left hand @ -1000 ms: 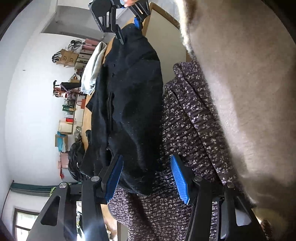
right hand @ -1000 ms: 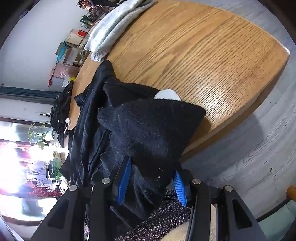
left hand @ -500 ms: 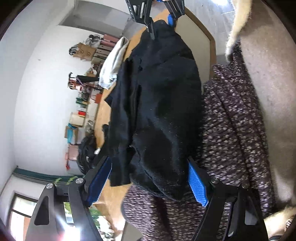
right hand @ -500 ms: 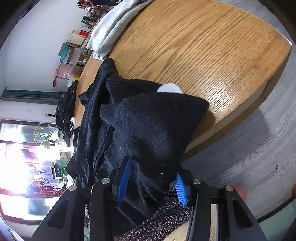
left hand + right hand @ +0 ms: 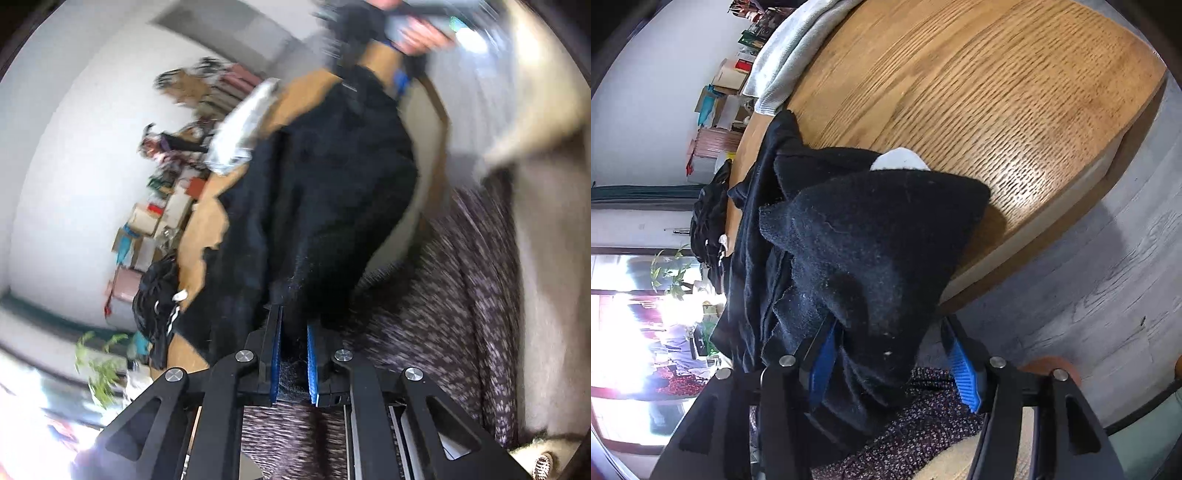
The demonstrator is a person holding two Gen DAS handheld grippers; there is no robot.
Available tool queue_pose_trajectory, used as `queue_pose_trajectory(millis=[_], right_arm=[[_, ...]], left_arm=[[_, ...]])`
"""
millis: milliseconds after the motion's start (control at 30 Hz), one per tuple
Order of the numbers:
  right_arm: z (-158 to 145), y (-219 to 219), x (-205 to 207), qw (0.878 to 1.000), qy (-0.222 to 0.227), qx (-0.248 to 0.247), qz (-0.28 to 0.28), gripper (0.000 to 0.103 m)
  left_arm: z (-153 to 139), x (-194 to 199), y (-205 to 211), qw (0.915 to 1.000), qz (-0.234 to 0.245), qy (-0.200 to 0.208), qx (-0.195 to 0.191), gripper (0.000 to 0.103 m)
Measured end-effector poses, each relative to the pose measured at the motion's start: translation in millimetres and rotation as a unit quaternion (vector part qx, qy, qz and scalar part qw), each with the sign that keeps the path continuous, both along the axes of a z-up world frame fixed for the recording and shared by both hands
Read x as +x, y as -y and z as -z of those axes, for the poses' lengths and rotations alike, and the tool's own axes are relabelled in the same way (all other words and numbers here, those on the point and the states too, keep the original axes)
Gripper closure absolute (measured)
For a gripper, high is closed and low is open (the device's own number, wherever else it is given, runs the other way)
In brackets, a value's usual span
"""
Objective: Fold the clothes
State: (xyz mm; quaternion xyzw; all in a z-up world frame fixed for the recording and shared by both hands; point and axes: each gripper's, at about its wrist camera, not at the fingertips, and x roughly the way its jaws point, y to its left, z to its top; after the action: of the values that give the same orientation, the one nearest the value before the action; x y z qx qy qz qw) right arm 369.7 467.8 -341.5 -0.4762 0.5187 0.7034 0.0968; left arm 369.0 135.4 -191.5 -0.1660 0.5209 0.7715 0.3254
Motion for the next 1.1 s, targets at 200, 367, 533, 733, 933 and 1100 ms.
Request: queue_pose_trajectory(millis=[200, 367, 533, 733, 933, 1100], right_arm=[[-20, 5, -7, 0.999, -0.028, 0.026, -0.021, 0.073], [-46, 3, -15, 0.998, -0.040, 0.041, -0.018, 0.076], [-55, -1, -25, 0.999, -0.028, 0.012, -0.008, 0.077], [-69, 3, -39, 1.000, -0.003, 0.020, -0.015, 0.078], [-79, 2, -66, 1.000, 0.009, 0.004, -0.011, 0.077], [-94, 1, -111, 0.999, 0.028, 0.025, -0.028, 0.078]], left_arm=[[-28, -13, 4, 0.9989, -0.012, 0.013, 0.042, 0.091], [-35, -24, 7, 0.9968, -0.019, 0.054, 0.057, 0.091], [-28, -40, 9, 0.9886, -0.024, 0.140, 0.051, 0.091], [-39, -81, 17, 0.9538, 0.010, 0.290, 0.078, 0.091], [-52, -161, 22, 0.9164, -0.006, 0.378, 0.131, 0.091], [-49, -206, 30, 0.9076, -0.068, 0.386, 0.152, 0.091]])
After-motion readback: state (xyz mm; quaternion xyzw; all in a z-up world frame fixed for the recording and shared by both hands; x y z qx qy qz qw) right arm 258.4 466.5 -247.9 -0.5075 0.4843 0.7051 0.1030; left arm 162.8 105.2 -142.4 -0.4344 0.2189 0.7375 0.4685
